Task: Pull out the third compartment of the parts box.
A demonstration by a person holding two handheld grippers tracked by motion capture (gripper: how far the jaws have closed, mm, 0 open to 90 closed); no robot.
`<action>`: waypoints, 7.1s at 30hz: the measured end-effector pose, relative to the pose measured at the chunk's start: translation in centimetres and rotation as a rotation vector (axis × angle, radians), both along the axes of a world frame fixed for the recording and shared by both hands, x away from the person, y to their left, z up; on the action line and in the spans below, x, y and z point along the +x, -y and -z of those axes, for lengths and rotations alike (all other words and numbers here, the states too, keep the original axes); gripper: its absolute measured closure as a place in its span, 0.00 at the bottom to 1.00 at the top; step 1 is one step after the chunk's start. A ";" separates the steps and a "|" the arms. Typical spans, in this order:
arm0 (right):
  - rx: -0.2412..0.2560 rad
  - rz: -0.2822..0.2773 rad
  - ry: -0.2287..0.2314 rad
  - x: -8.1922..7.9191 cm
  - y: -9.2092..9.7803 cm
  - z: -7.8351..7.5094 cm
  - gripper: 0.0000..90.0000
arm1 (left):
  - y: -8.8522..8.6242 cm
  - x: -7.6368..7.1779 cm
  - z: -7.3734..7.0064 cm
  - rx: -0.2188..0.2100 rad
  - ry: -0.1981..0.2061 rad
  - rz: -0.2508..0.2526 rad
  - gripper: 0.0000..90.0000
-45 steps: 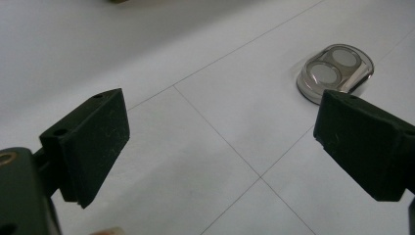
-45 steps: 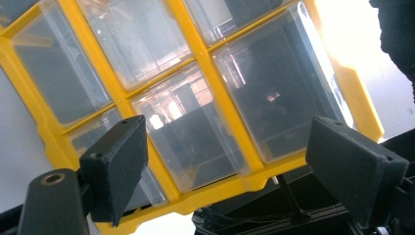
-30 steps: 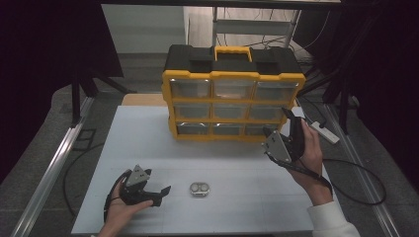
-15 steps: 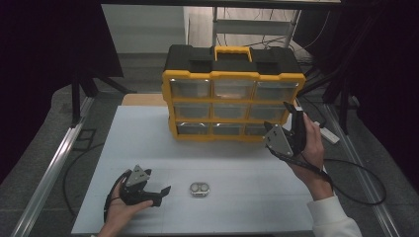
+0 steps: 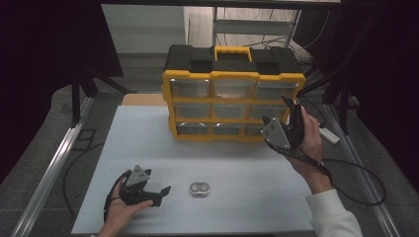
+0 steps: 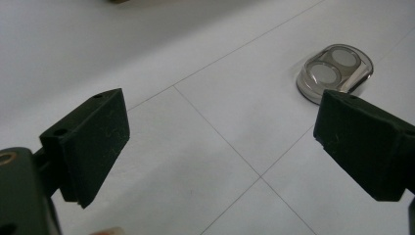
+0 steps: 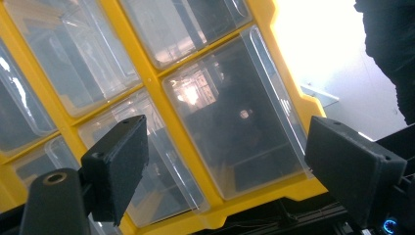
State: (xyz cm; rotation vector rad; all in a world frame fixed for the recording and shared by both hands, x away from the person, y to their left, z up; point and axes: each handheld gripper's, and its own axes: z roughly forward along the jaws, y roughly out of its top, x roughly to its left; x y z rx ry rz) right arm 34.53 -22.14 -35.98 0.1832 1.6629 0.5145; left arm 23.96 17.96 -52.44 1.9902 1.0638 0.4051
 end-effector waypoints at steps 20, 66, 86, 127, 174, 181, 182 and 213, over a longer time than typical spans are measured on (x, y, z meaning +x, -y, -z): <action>0.006 0.018 0.001 1.4 0.1 -0.8 0.18 | 0.0 0.0 0.0 0.001 0.000 0.000 0.08; -0.019 0.034 0.021 4.0 -0.4 -1.5 0.23 | 0.0 0.0 0.0 0.008 0.002 -0.002 0.08; -0.026 0.040 0.025 4.6 -0.2 -1.8 0.32 | 0.0 0.0 0.0 0.009 0.004 -0.003 0.08; -0.051 0.088 0.084 4.5 0.1 -2.5 0.76 | 0.1 -0.1 0.0 0.012 0.002 0.001 0.08; -0.055 0.062 0.168 2.5 0.5 -1.5 0.82 | 0.1 0.0 0.1 0.014 0.002 0.000 0.08; -0.063 0.059 0.165 2.1 0.6 -1.5 0.82 | 0.1 0.0 0.0 0.012 0.003 0.000 0.08; -0.064 0.057 0.166 2.1 0.6 -1.5 0.82 | 0.1 0.0 0.0 0.013 0.003 0.000 0.08; -0.074 0.041 0.188 0.5 0.8 -1.4 0.82 | 0.2 0.0 0.0 0.012 0.005 -0.002 0.08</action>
